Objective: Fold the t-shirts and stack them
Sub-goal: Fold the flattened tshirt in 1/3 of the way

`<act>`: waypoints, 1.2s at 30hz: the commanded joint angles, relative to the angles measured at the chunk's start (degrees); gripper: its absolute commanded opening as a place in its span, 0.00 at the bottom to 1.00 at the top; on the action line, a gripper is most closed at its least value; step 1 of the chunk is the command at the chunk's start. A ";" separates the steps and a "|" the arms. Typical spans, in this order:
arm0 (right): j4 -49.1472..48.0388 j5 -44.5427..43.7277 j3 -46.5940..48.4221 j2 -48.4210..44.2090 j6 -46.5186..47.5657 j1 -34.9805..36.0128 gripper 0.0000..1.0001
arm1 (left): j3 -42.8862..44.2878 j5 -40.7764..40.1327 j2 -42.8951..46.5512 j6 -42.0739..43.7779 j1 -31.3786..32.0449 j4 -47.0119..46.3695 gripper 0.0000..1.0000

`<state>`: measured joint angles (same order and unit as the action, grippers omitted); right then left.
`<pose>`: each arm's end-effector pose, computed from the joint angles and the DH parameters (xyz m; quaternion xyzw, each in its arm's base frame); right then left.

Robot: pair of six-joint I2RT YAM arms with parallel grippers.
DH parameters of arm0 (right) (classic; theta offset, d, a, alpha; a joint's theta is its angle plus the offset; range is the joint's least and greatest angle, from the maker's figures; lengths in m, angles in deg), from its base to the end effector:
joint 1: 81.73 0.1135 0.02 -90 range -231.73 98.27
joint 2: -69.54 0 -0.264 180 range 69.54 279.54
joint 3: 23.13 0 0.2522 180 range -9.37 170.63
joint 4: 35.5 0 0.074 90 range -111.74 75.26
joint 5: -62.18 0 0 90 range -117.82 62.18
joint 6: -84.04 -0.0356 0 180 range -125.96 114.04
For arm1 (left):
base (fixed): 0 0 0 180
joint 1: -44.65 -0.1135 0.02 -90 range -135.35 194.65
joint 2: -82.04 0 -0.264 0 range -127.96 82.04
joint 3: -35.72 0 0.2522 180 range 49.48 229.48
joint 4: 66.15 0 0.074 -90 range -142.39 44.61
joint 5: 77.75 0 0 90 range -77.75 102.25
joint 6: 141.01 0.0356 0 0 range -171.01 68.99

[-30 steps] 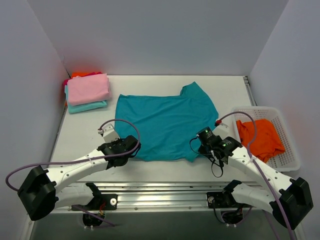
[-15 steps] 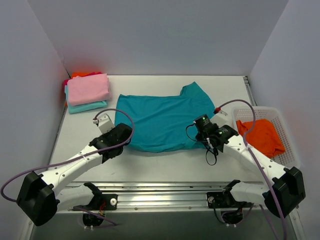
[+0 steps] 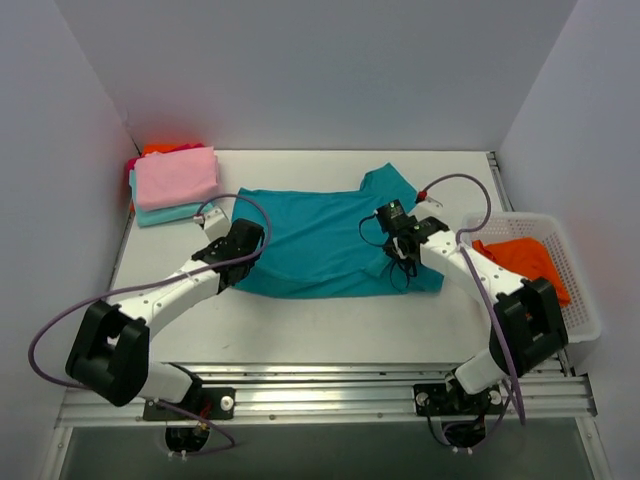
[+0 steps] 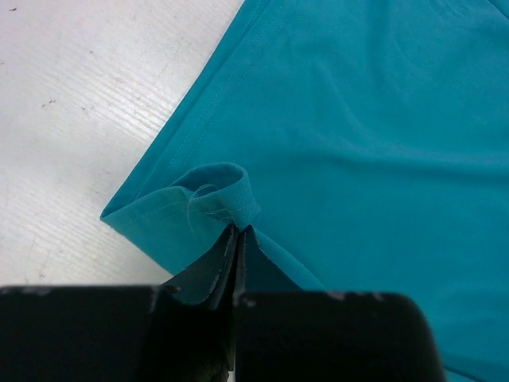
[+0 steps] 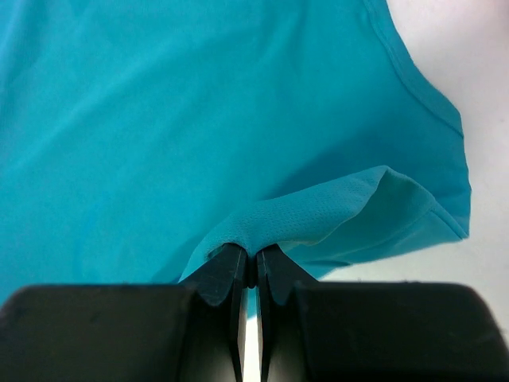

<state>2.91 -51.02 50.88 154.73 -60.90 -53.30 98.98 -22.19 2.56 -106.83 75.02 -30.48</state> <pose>0.2832 0.1374 0.2464 0.2784 0.8789 0.0841 0.3782 0.2498 -0.1231 0.2213 -0.2931 0.8594 -0.0087 0.4189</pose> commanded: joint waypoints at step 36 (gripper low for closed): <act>1.02 0.26 26.06 31.44 1.76 -9.09 0.00 | 11.59 13.60 -20.62 4.66 -15.60 -13.47 0.02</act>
<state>1.82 -48.57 74.88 184.70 -58.56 -61.89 107.28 -9.53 -16.94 -102.85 60.55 -41.72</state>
